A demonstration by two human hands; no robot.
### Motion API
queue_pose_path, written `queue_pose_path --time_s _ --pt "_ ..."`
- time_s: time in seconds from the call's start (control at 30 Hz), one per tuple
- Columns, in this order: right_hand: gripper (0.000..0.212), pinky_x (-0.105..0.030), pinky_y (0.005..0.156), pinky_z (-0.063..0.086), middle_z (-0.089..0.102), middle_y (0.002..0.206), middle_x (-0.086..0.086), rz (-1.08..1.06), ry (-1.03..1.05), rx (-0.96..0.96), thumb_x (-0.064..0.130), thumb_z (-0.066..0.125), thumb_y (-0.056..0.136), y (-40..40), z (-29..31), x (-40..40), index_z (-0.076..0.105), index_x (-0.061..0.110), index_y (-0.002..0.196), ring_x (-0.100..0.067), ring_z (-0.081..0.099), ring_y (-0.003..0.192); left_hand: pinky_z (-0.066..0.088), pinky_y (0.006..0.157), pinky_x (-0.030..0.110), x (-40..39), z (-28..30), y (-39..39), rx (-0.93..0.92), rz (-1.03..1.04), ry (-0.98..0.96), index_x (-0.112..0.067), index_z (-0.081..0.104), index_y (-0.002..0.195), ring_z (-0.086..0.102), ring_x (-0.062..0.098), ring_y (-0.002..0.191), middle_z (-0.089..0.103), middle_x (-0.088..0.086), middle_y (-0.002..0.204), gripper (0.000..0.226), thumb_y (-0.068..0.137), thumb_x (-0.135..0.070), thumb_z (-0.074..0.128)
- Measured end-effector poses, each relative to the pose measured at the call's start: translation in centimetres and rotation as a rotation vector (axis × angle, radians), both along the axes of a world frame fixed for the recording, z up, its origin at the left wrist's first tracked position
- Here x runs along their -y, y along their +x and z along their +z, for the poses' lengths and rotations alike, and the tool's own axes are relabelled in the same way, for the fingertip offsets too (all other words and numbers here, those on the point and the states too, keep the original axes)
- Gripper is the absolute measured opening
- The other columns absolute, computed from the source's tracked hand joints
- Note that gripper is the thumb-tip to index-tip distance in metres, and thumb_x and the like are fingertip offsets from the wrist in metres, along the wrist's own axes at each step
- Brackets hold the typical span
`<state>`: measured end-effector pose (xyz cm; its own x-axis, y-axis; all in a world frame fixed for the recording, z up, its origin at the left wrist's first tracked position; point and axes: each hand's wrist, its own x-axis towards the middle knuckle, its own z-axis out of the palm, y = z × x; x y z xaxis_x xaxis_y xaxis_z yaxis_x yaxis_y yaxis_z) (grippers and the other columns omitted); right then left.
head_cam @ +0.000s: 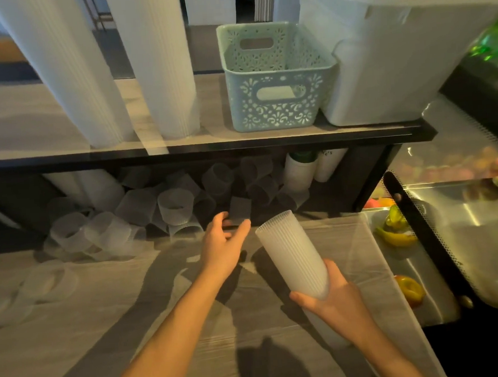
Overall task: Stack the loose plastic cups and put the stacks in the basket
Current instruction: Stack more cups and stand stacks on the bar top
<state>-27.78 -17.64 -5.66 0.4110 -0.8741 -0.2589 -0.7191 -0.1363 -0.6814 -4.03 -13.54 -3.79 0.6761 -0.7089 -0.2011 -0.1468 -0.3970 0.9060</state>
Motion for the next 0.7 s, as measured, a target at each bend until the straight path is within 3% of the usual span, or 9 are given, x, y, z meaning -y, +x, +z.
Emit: queue_pose_path --time_s 0.1,0.17,0.27,0.4,0.5,0.6,0.7 --pt "0.091 -0.037 0.082 0.055 0.051 0.109 0.014 -0.009 -0.006 0.009 0.072 0.074 0.053 -0.6 0.0 0.4 0.034 0.040 0.128 -0.011 0.056 0.099 0.043 0.103 0.045 2.6 -1.1 1.6 0.311 -0.052 0.198 -0.016 0.039 0.142 0.045 0.028 0.126 0.042 0.007 0.137 0.070 0.087 -0.050 0.066" --pt "0.089 -0.036 0.083 0.055 0.049 0.111 0.014 -0.020 0.006 -0.013 0.067 0.079 0.057 -0.7 0.2 0.6 0.033 0.039 0.128 -0.010 0.054 0.102 0.040 0.103 0.044 4.7 -1.3 2.6 0.544 -0.177 0.390 -0.012 0.047 0.132 0.042 0.036 0.126 0.046 0.014 0.131 0.057 0.088 -0.045 0.064" --pt "0.085 -0.033 0.084 0.054 0.049 0.111 0.014 -0.061 0.058 -0.042 0.061 0.083 0.059 -1.0 0.4 0.9 0.033 0.040 0.125 -0.009 0.054 0.102 0.045 0.098 0.039 7.4 -1.5 4.2 0.742 -0.407 0.648 -0.022 0.060 0.123 0.055 0.034 0.120 0.061 0.012 0.127 0.037 0.089 -0.038 0.056" --pt "0.081 -0.034 0.083 0.055 0.052 0.110 0.015 -0.042 0.073 -0.048 0.065 0.080 0.056 -1.2 0.6 1.0 0.032 0.045 0.118 -0.008 0.056 0.099 0.037 0.110 0.041 9.1 -2.8 5.9 0.582 -0.536 0.719 -0.022 0.049 0.141 0.044 0.030 0.135 0.047 0.009 0.148 0.047 0.098 -0.043 0.046" --pt "0.083 -0.033 0.085 0.056 0.050 0.112 0.014 -0.036 0.048 -0.056 0.062 0.081 0.061 -1.4 0.5 1.1 0.034 0.039 0.125 -0.008 0.054 0.102 0.034 0.112 0.037 9.1 -3.1 6.1 0.592 -0.505 0.706 -0.024 0.044 0.145 0.041 0.028 0.138 0.043 0.008 0.151 0.066 0.091 -0.060 0.052" --pt "0.090 -0.035 0.086 0.056 0.047 0.112 0.015 -0.034 0.004 -0.075 0.067 0.078 0.059 -1.6 0.3 1.4 0.035 0.036 0.132 -0.009 0.054 0.104 0.046 0.095 0.032 8.8 -1.9 5.3 0.580 -0.491 0.655 -0.023 0.064 0.122 0.059 0.027 0.116 0.064 0.007 0.128 0.057 0.082 -0.064 0.063" --pt "0.086 -0.030 0.082 0.054 0.046 0.112 0.014 -0.015 0.012 -0.064 0.063 0.080 0.063 -1.5 0.3 1.7 0.034 0.036 0.130 -0.009 0.053 0.103 0.052 0.082 0.034 7.4 -0.6 4.8 0.416 -0.389 0.436 -0.017 0.069 0.105 0.064 0.023 0.094 0.070 0.006 0.104 0.059 0.071 -0.065 0.074"
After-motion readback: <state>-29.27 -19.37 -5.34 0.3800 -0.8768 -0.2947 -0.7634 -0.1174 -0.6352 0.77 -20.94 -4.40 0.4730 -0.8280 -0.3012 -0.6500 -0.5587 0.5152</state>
